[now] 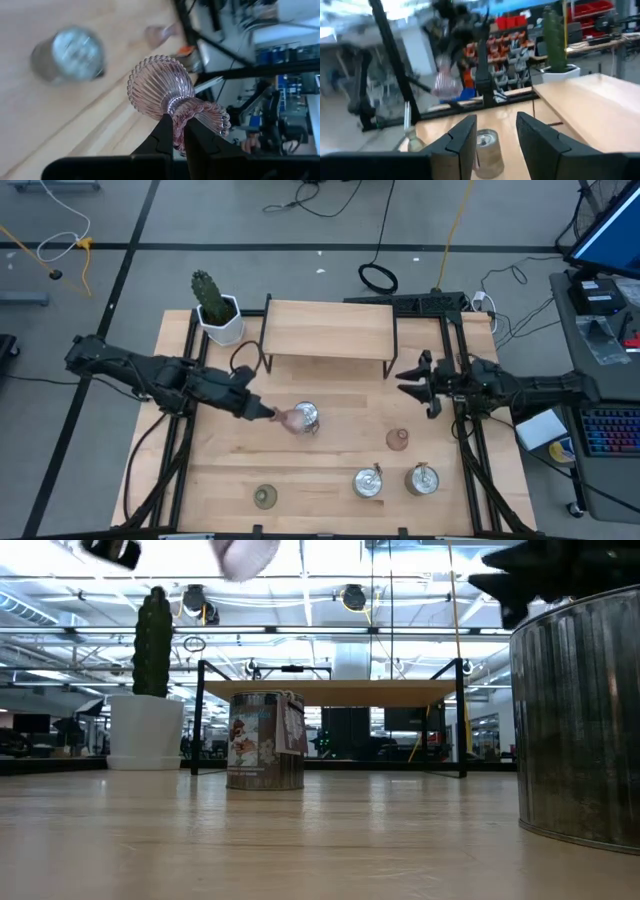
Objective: Pick & Place candle stick holders
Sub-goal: Put the left red candle holder on the shelf
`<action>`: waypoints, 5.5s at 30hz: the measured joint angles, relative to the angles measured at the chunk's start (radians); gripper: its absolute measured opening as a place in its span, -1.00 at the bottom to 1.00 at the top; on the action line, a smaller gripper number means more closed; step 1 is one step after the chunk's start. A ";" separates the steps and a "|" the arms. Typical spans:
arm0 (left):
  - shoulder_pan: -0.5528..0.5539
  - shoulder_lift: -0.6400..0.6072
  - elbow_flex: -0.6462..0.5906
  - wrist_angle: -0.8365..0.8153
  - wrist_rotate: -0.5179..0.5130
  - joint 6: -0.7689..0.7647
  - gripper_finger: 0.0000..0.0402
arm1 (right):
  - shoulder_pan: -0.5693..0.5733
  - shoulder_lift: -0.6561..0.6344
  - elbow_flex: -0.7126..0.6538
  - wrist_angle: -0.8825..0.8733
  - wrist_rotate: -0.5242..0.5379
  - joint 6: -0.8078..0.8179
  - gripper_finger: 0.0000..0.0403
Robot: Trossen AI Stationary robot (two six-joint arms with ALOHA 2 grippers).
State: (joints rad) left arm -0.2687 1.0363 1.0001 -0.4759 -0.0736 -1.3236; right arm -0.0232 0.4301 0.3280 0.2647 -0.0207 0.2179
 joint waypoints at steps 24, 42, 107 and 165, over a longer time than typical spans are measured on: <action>0.124 0.362 0.287 0.034 0.031 0.184 -0.91 | 0.160 0.676 0.534 0.007 0.051 -0.424 -0.04; 0.218 0.430 0.337 0.086 0.069 0.293 -0.91 | 0.182 0.855 0.777 -0.317 0.283 -0.334 0.44; 0.201 0.430 0.335 0.084 0.019 0.320 -0.91 | 0.168 1.022 0.909 -0.351 0.275 -0.309 -0.34; -0.098 0.335 0.335 -0.010 -0.453 0.457 -0.16 | -0.317 0.964 0.908 -0.209 0.252 -0.308 -0.35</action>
State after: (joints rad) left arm -0.3664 1.3716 1.3346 -0.4860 -0.5267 -0.8661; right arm -0.3402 1.3937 1.2362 0.0562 0.2318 -0.0902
